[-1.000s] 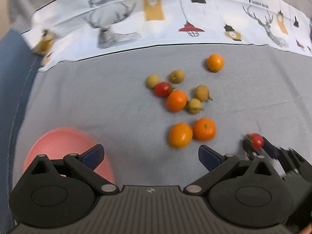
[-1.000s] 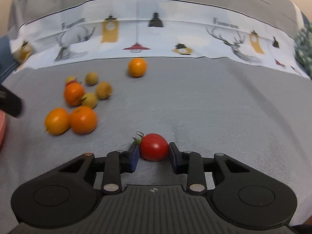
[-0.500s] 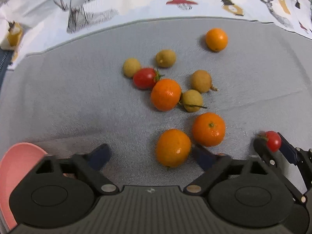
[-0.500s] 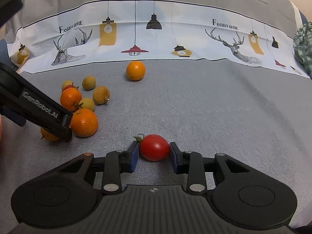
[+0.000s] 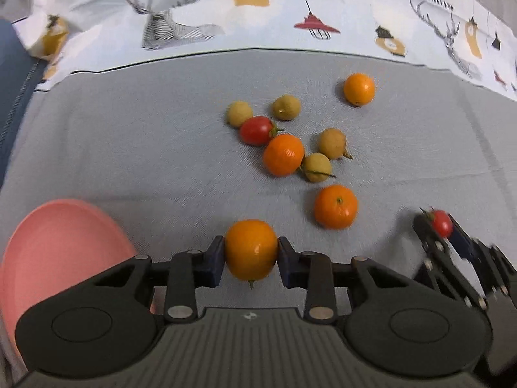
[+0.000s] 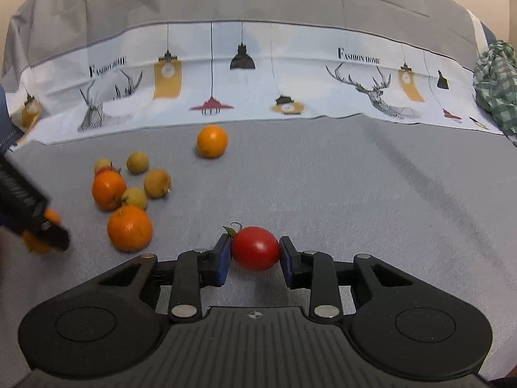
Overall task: Organize fruits
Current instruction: 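Close the left gripper on an orange tangerine while the right gripper holds the tomato, then carry the tangerine in the left gripper and tomato in the right gripper over the pink plate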
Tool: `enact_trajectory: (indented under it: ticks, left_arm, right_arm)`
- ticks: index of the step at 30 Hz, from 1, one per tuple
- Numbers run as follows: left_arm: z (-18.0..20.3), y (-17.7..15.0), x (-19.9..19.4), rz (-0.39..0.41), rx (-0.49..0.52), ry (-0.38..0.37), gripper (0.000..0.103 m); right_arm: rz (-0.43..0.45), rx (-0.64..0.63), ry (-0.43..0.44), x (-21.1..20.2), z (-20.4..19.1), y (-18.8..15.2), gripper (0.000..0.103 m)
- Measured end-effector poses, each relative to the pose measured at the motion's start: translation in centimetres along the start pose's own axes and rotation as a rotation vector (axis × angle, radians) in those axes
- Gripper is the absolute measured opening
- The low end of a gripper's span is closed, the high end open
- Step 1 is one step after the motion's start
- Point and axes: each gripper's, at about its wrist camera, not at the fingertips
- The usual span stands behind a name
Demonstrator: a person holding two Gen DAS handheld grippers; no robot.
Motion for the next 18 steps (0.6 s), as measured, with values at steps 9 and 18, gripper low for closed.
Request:
enact_trajectory:
  ticks: [9, 18]
  left_arm:
    - [-4.0, -7.7, -9.5, 0.004, -0.133, 0.05, 0.038]
    - [-9.1, -16.6, -16.0, 0.015, -0.268, 0.149, 0.038]
  right_arm:
    - [0.007, -0.014, 0.091, -5.2, 0.2, 1.4, 0.033]
    - [-0.041, -0.081, 0.279, -16.3, -2.3, 0.0, 0.033]
Point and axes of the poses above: each gripper's, at about its wrist camera, not at the fingertips, and x roughly the way its jaws point, z to its right, y to its top, and after that the axes turned 5 degrees about x, right-handed
